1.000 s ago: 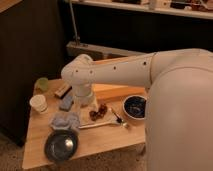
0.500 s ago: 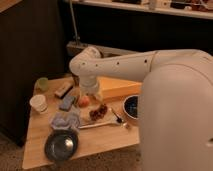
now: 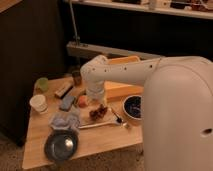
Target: Place grapes in metal cup
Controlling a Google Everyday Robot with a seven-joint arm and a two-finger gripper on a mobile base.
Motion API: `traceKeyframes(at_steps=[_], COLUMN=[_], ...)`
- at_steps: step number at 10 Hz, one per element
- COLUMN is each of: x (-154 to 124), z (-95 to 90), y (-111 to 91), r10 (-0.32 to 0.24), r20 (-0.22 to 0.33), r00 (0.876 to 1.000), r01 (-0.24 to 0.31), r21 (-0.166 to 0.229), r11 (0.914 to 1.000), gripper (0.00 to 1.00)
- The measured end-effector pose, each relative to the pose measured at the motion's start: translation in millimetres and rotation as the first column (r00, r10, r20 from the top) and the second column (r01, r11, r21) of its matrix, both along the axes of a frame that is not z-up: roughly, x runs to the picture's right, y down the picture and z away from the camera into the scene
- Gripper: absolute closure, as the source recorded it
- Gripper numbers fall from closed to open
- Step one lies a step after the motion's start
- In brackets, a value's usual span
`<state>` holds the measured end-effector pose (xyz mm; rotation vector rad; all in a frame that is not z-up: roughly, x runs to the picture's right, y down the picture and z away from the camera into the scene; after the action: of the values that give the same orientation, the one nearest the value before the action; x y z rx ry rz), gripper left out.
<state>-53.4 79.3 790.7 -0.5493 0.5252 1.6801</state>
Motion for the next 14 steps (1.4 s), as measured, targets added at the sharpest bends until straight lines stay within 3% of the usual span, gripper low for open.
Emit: traceKeyframes(at_steps=[4,8,14], x=[2.8,3.2,-4.8], z=[30.4,51.5,74.3], y=[30.8,47.9,58.7], r10=[0.037,0.062,0.066], r20=[-0.01,0.009,0.036], r00=[0.999,0.998,0.997], r01=[-0.037,-0.062,-0.064], r21=[-0.026,-0.039,-0.041], r11=[0.999,0.9973,0.9971], gripper=[0.35,0.35,0.35])
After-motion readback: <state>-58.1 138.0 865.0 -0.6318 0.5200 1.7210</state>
